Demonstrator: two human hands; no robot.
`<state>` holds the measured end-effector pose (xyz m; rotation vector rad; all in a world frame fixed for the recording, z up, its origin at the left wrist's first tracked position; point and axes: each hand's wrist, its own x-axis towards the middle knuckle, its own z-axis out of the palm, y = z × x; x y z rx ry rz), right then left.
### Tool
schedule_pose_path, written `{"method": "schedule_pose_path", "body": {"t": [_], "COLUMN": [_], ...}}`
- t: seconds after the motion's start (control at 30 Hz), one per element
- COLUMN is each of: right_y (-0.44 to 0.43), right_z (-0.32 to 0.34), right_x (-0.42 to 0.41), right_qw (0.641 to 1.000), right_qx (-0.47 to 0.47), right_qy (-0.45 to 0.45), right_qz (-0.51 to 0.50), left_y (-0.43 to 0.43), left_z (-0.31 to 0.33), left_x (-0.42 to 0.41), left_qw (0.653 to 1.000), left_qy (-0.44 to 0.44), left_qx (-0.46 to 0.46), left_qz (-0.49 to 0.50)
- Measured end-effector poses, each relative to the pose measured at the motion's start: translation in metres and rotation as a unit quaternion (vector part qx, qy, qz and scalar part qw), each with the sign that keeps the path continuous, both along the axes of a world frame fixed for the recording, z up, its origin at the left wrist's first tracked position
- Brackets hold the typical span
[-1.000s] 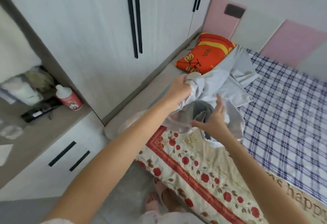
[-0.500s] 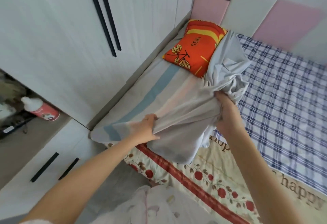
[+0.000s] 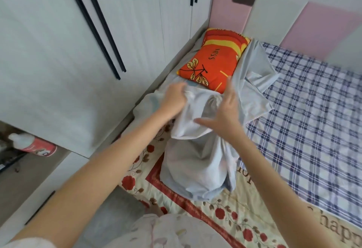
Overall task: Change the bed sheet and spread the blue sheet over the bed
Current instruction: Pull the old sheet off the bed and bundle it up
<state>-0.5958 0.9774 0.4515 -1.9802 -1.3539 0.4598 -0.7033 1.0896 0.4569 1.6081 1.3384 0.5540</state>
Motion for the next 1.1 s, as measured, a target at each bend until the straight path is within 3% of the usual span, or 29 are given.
{"method": "schedule_pose_path", "body": {"t": [0.07,0.1,0.13,0.2,0.3,0.4,0.5,0.6,0.67,0.77,0.83,0.97,1.03,1.1], "right_y": [0.011,0.016,0.019,0.019,0.013,0.002,-0.003,0.031,0.061,0.104,0.117,0.11,0.104,0.105], "right_z": [-0.006,-0.008,-0.009,-0.01,-0.014,-0.035,-0.067,-0.135,-0.194,-0.284,-0.33,-0.427,-0.457,-0.475], "right_x": [-0.013,-0.011,-0.007,0.006,0.026,0.065,0.093,0.125,0.138,0.152,0.155,0.136,0.111,0.096], "right_qw": [0.996,0.992,0.991,0.998,0.993,0.958,0.914,0.89,0.905,0.936,0.922,0.858,0.833,0.833], "right_qx": [0.037,0.053,0.061,0.033,-0.008,-0.073,-0.22,-0.282,-0.29,-0.285,-0.346,-0.509,-0.541,-0.522], "right_qy": [0.079,0.115,0.118,0.042,0.034,0.027,-0.143,-0.18,-0.149,0.024,0.096,0.012,-0.046,-0.062], "right_qz": [0.032,0.011,-0.008,-0.036,-0.117,-0.275,-0.309,-0.311,-0.272,-0.207,-0.147,-0.063,-0.108,-0.176], "left_y": [-0.026,-0.028,-0.025,-0.013,0.003,0.026,0.051,0.098,0.122,0.15,0.161,0.175,0.164,0.145], "left_z": [0.023,0.019,0.018,0.01,0.002,-0.028,-0.074,-0.15,-0.21,-0.288,-0.322,-0.391,-0.411,-0.425], "left_x": [0.035,0.045,0.042,0.036,0.023,0.043,0.043,0.071,0.091,0.112,0.118,0.12,0.111,0.097], "left_qw": [0.993,0.992,0.988,0.975,0.931,0.9,0.93,0.941,0.944,0.941,0.934,0.91,0.901,0.883], "left_qy": [-0.089,-0.098,-0.107,-0.113,-0.077,0.005,0.035,0.087,0.11,0.126,0.133,0.176,0.202,0.238], "left_qx": [-0.011,0.036,0.043,-0.053,-0.057,-0.04,-0.036,-0.052,-0.066,-0.054,-0.022,0.001,0.0,-0.015], "left_qz": [-0.071,-0.077,-0.103,-0.185,-0.353,-0.434,-0.363,-0.322,-0.304,-0.31,-0.33,-0.375,-0.384,-0.405]}}
